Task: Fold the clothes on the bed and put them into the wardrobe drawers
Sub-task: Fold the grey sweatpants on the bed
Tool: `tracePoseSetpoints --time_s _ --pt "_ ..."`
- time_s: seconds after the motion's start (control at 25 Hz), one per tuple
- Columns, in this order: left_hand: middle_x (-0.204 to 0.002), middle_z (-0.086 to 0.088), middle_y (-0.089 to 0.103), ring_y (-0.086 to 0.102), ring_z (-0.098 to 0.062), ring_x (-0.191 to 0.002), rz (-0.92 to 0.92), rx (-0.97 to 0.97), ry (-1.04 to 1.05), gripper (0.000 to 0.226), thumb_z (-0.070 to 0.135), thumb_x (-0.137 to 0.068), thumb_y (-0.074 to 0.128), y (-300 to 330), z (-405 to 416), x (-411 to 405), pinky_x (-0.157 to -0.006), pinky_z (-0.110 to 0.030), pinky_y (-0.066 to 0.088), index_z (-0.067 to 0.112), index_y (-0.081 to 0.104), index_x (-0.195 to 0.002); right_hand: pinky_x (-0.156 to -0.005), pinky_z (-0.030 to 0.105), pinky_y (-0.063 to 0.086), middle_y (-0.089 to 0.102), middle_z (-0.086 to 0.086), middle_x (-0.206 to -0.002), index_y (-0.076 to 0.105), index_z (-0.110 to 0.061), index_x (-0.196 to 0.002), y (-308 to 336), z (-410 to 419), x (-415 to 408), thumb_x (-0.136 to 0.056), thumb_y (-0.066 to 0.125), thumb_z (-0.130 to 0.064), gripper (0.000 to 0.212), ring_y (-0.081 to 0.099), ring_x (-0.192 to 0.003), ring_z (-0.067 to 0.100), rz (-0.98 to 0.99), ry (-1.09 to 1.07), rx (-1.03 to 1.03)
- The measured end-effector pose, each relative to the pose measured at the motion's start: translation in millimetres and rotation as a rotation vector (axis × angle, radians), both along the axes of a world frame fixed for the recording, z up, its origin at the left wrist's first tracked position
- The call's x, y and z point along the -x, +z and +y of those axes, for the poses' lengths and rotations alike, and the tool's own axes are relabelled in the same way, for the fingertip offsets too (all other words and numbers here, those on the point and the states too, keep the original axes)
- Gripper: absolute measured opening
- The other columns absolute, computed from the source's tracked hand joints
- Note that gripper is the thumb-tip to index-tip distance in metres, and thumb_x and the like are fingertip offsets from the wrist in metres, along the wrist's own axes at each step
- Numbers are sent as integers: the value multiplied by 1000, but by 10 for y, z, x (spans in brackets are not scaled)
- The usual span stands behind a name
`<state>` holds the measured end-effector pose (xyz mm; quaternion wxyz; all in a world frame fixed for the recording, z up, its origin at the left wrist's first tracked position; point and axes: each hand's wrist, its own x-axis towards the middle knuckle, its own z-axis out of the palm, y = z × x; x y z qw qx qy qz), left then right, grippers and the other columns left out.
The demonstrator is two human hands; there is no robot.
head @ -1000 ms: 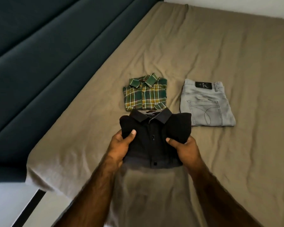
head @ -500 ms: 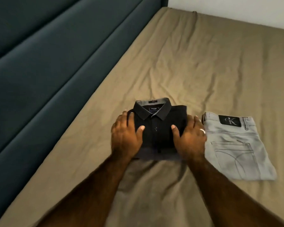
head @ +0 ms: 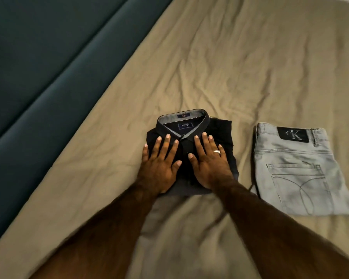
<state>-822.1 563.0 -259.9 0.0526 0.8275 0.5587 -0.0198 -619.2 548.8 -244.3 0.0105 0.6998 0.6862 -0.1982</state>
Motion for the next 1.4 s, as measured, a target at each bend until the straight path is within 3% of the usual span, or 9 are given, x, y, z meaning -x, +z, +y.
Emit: tracePoseSetpoints --time_s 0.08,0.16,0.4,0.64,0.68,0.88,1.08,1.2,1.4 --pt "-175 -6 17 18 -30 -161 6 41 38 71 60 -104 17 151 -1 -8 -124 -67 16 28 21 -167 -131 51 0 -7 3 -176 -1 -29 -168 188 18 24 -108 19 -58 69 -7 -162 21 6 -11 23" --pt "-174 -7 20 19 -28 -161 -47 28 76 71 58 -104 18 600 49 -86 -126 -63 15 26 25 -166 -130 53 7 3 5 -176 9 -28 -168 593 31 -49 -108 25 -55 68 2 -163 23 4 -65 -139" --pt "-172 -13 26 26 -32 -158 -234 -236 -42 64 42 -105 35 1931 -428 -572 -124 -60 25 18 34 -164 -126 60 16 18 9 -174 26 -21 -166 1867 -582 -437 -106 36 -44 65 15 -161 26 -55 -183 -478" --pt "-172 -14 24 25 -34 -158 -311 -254 -256 64 41 -105 34 3196 -1267 -2125 -124 -61 23 18 31 -165 -125 62 16 18 10 -174 24 -19 -167 3112 -1904 -1747 -106 34 -42 65 16 -161 28 -92 -352 -601" --pt "-172 -14 25 25 -34 -158 -329 -260 -361 63 41 -106 34 3413 -1652 -2662 -124 -61 22 18 31 -165 -125 62 16 18 11 -174 24 -18 -167 3327 -2427 -2216 -106 34 -42 66 16 -161 28 -111 -441 -623" --pt "-173 -12 22 21 -32 -160 -395 -262 -505 63 44 -108 33 3914 -2944 -4376 -127 -57 18 23 25 -167 -126 61 10 19 9 -174 23 -19 -167 3721 -4058 -3688 -105 39 -39 67 13 -162 27 -154 -627 -657" --pt "-172 -12 27 27 -33 -158 -439 -225 -631 63 44 -107 37 3846 -4197 -5855 -124 -56 23 22 29 -166 -125 61 18 24 10 -173 29 -17 -165 3668 -5448 -4923 -106 40 -36 63 20 -160 27 -238 -742 -661" --pt "-167 -16 36 39 -37 -150 -410 -167 -709 63 43 -105 44 3566 -4921 -6858 -117 -56 35 18 37 -162 -125 56 24 28 12 -171 29 -15 -164 3424 -6259 -5843 -106 40 -33 62 25 -159 29 -242 -853 -604" --pt "-132 -17 60 58 -42 -116 -262 254 -578 53 43 -95 53 2464 -5434 -7835 -89 -50 54 10 57 -137 -110 53 45 43 15 -161 38 -13 -158 2365 -6921 -6796 -104 39 -38 60 47 -142 36 -143 -963 -390"
